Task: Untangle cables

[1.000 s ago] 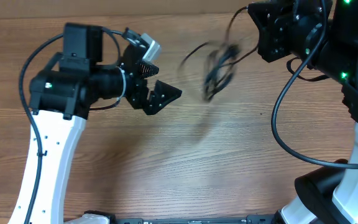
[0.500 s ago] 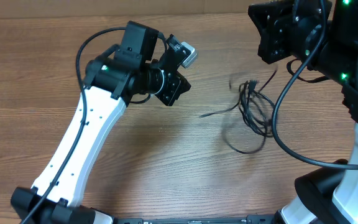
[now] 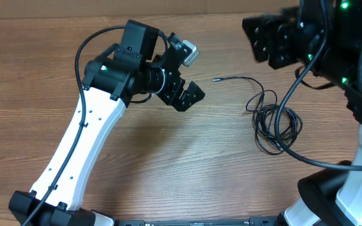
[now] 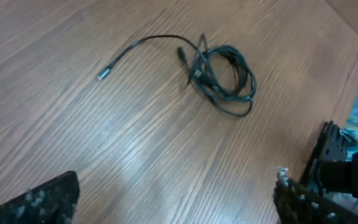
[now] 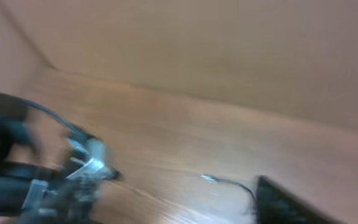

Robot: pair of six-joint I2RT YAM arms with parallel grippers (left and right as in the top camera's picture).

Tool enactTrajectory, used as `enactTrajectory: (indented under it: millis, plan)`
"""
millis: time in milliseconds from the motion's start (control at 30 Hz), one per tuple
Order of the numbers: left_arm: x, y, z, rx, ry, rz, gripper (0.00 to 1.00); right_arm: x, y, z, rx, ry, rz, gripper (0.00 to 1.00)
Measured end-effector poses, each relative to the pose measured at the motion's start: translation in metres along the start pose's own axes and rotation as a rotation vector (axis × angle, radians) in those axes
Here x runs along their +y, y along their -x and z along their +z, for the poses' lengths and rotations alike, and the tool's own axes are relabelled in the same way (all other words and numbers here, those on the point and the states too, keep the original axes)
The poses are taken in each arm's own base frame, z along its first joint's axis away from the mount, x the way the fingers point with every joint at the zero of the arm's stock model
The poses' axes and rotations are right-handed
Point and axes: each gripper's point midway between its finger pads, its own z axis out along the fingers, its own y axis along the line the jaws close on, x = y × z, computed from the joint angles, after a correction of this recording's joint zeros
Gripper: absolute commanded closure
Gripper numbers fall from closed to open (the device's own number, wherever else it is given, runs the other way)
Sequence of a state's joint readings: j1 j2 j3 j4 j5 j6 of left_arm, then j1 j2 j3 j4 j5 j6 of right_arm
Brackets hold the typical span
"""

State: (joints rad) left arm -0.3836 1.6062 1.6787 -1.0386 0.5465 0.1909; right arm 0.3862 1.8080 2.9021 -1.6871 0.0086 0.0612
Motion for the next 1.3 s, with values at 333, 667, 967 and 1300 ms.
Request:
enactTrajectory:
  millis: [333,667,967,1300]
  plan:
    - [0.014,0.032,-0.060,-0.105,0.184,-0.022,0.00,-0.067,-0.064,0.110,0.259,-0.406,0.343,0.00]
    - [0.021,0.025,-0.070,-0.082,0.257,-0.041,0.00,-0.129,-0.182,0.231,0.385,-0.681,0.751,0.00]
    - [0.023,0.020,-0.070,-0.061,0.269,-0.051,0.00,-0.144,-0.260,0.260,0.453,-0.742,0.908,0.16]
    - [0.023,0.012,-0.069,-0.031,0.269,-0.066,0.00,-0.151,-0.297,0.256,0.442,-0.863,1.199,0.19]
